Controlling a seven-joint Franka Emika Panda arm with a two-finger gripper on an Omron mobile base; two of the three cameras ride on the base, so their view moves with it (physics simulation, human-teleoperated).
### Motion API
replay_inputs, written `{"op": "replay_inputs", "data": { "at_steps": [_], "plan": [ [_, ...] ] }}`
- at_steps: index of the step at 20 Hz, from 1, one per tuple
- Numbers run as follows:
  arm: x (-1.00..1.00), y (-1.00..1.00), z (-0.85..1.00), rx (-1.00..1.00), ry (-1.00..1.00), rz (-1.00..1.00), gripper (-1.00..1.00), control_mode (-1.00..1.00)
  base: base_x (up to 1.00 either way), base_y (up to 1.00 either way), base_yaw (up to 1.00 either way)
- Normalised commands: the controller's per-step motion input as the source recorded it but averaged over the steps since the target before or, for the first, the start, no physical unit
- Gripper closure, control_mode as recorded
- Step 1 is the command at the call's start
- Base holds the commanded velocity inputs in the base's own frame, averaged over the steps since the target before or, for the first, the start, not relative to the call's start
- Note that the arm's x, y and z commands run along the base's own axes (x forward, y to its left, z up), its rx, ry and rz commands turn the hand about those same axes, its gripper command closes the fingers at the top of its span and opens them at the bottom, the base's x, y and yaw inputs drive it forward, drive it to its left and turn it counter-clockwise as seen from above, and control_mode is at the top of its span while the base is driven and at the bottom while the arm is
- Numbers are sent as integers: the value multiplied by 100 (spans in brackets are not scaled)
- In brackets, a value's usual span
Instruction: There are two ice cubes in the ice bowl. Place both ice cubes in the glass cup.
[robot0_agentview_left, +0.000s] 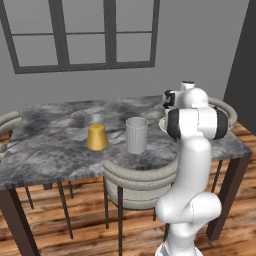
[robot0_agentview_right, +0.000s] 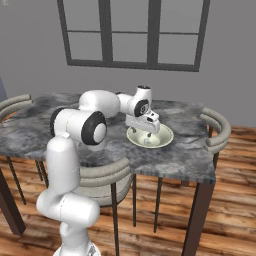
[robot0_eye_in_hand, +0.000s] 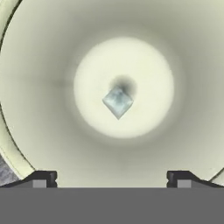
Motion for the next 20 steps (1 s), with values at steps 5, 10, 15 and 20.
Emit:
{"op": "replay_inputs", "data": {
  "at_steps": [5,10,15,20],
  "plan": [
    [3,-6,-42,0,5,0,-100,-100,0,0,0],
    [4,-12,-36,0,1,0,-100,-100,0,0,0],
    [12,-8,-28,0,0,0,-100,-100,0,0,0],
    [21,0,-19,0,0,0,-100,-100,0,0,0]
  ]
}}
